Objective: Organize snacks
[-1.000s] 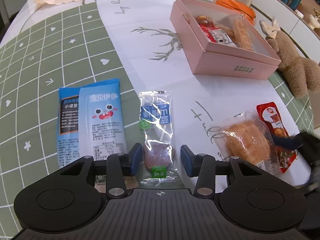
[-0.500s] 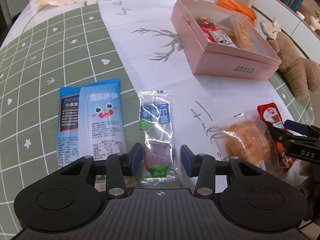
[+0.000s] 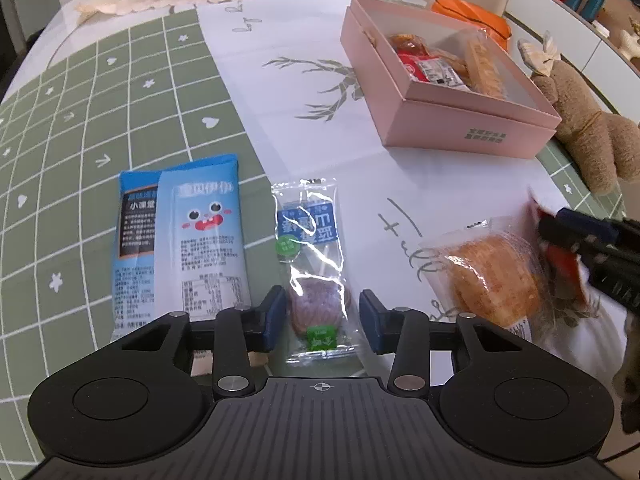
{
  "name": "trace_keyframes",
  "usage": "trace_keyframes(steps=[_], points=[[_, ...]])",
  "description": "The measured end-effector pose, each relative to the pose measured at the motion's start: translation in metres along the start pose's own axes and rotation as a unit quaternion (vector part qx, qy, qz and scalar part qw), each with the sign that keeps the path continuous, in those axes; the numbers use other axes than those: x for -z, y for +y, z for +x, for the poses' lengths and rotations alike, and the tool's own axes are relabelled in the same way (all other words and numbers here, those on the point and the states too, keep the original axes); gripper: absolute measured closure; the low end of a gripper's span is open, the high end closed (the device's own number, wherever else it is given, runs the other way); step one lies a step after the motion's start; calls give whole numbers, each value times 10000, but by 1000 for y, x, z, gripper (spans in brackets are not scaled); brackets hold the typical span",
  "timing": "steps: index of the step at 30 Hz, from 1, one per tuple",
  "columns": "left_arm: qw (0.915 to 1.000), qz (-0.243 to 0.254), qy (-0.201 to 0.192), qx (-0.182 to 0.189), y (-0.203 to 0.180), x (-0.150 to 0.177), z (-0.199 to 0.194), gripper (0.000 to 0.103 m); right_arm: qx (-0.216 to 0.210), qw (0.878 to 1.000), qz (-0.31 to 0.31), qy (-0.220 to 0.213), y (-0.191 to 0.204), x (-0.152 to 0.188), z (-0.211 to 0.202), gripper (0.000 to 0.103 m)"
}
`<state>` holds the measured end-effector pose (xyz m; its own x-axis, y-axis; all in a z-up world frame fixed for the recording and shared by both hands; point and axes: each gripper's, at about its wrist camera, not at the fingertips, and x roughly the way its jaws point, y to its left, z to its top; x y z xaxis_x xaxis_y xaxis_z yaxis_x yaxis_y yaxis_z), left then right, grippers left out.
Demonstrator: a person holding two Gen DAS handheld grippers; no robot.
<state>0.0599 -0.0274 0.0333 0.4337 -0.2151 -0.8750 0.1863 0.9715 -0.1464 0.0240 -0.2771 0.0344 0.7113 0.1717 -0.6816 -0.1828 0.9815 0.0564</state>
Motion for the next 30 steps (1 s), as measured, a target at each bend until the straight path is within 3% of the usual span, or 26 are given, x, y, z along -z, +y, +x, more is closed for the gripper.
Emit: trace_keyframes(steps=[5, 11, 13, 14, 15, 19, 27, 30], points=[[9999, -127, 49, 91, 1, 2, -2, 59, 242, 9988, 341, -269, -28, -10, -21, 86], [9996, -185, 138, 149, -4, 3, -2, 59, 718, 9917, 1008, -351, -73, -16, -31, 85], [9997, -157, 136, 130, -6, 4, -2, 59, 668, 9905, 1198, -29, -84, -12, -22, 71], [9997, -152, 138, 126, -6, 4, -2, 59, 523, 9895, 1338, 186, -90, -9, -15, 46], [9997, -156, 139, 126, -6, 4, -2, 59, 414, 9869, 1529, 303, -94, -3, -10, 32], [9997, -145, 139, 115, -7, 4, -2, 59, 109, 9789, 1958, 575, -93, 14, 7, 31], [9998, -129, 123, 114, -7, 4, -1, 59, 574, 9869, 1485, 276, -55, 18, 24, 3], [9998, -120, 107, 113, -7, 5, -1, 59, 833, 9890, 1207, 185, -44, 17, 32, 0]])
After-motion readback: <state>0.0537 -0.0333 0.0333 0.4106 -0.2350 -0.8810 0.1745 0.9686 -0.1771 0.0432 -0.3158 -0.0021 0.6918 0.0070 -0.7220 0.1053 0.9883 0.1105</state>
